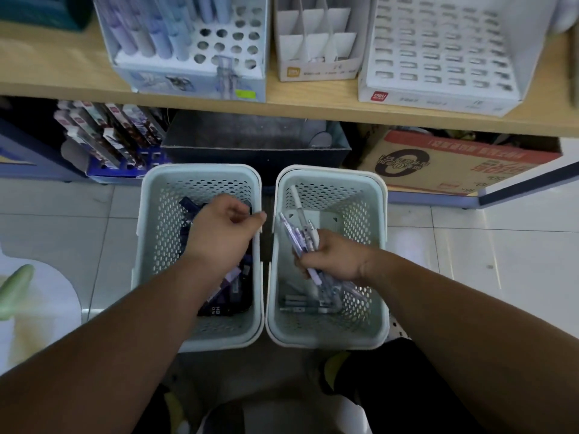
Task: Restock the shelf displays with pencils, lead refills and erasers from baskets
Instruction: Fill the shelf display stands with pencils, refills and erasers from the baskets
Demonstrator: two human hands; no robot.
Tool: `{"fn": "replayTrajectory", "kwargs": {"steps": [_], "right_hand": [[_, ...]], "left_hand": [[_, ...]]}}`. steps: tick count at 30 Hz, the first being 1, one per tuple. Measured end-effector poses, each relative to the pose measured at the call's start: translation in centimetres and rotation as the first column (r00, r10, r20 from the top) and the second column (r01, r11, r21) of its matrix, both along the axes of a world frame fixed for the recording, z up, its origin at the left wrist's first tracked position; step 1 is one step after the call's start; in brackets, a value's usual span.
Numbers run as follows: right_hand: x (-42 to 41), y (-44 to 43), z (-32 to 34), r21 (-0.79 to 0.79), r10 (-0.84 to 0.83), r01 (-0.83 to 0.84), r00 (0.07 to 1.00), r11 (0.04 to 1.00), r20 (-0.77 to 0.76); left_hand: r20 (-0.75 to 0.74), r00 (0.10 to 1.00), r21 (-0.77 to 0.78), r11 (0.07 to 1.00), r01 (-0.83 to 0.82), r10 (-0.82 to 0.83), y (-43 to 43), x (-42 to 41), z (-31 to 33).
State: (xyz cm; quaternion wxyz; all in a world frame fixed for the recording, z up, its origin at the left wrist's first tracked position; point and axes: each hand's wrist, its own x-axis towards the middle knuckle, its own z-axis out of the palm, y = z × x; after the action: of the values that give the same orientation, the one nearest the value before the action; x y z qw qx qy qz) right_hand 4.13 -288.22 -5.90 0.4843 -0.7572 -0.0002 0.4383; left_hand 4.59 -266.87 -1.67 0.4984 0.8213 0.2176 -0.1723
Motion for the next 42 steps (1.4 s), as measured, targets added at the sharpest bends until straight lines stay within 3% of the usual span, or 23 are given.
{"fn": "replayTrajectory", "kwargs": {"steps": [2, 5, 11, 18, 24, 27, 31, 35, 39, 42], "right_hand": [[0.4, -0.4, 1.8, 0.0, 0.076, -0.076, 0.996, 0.997, 0.043], [0.7, -1.0, 5.0, 0.058, 0.152, -0.157, 0.985, 0.986, 0.077], [0.3, -0.6, 7.6, 0.065, 0.19, -0.203, 0.968, 0.977, 0.164], [-0.1, 0.7, 5.9, 0.043, 0.081, -0.091, 0.977, 0.995, 0.196], [-0.6, 0.7, 3.5, -0.049, 0.049, -0.042, 0.988, 0.998, 0.148], [-0.5, 0.7, 2.0, -0.018, -0.162, 0.164, 0.984, 0.986, 0.073], [0.3, 0.8, 0.4, 0.008, -0.498, 0.499, 0.867, 0.867, -0.008], [0.5, 1.1, -0.1, 0.047, -0.718, 0.731, 0.679, 0.681, -0.154], [0.4, 1.3, -0.1, 0.052, -0.809, 0.841, 0.533, 0.539, -0.247], [0.6, 1.5, 0.3, 0.063, -0.851, 0.909, 0.408, 0.412, -0.331]], "left_hand": [[0.025, 0.999, -0.076, 0.997, -0.029, 0.031, -0.5, 1.3, 1.2], [-0.083, 0.996, -0.213, 0.977, 0.015, -0.034, -1.6, 2.6, 2.9], [-0.177, 0.983, -0.512, 0.858, -0.047, -0.052, -4.1, 2.7, 5.2], [-0.176, 0.973, -0.58, 0.783, -0.226, 0.15, -4.5, 2.3, 6.6], [-0.079, 0.933, -0.595, 0.734, -0.327, 0.351, -2.6, 3.3, 6.3], [-0.064, 0.91, -0.594, 0.717, -0.365, 0.41, -1.7, 3.8, 5.8], [-0.094, 0.905, -0.574, 0.72, -0.39, 0.415, -1.1, 3.5, 4.5], [-0.102, 0.92, -0.545, 0.752, -0.37, 0.379, -0.9, 2.7, 3.4], [-0.036, 0.987, -0.304, 0.939, -0.16, 0.157, -0.8, 1.2, 1.8], [-0.046, 0.998, -0.227, 0.973, 0.04, -0.052, -1.5, -0.4, 1.2]]}}
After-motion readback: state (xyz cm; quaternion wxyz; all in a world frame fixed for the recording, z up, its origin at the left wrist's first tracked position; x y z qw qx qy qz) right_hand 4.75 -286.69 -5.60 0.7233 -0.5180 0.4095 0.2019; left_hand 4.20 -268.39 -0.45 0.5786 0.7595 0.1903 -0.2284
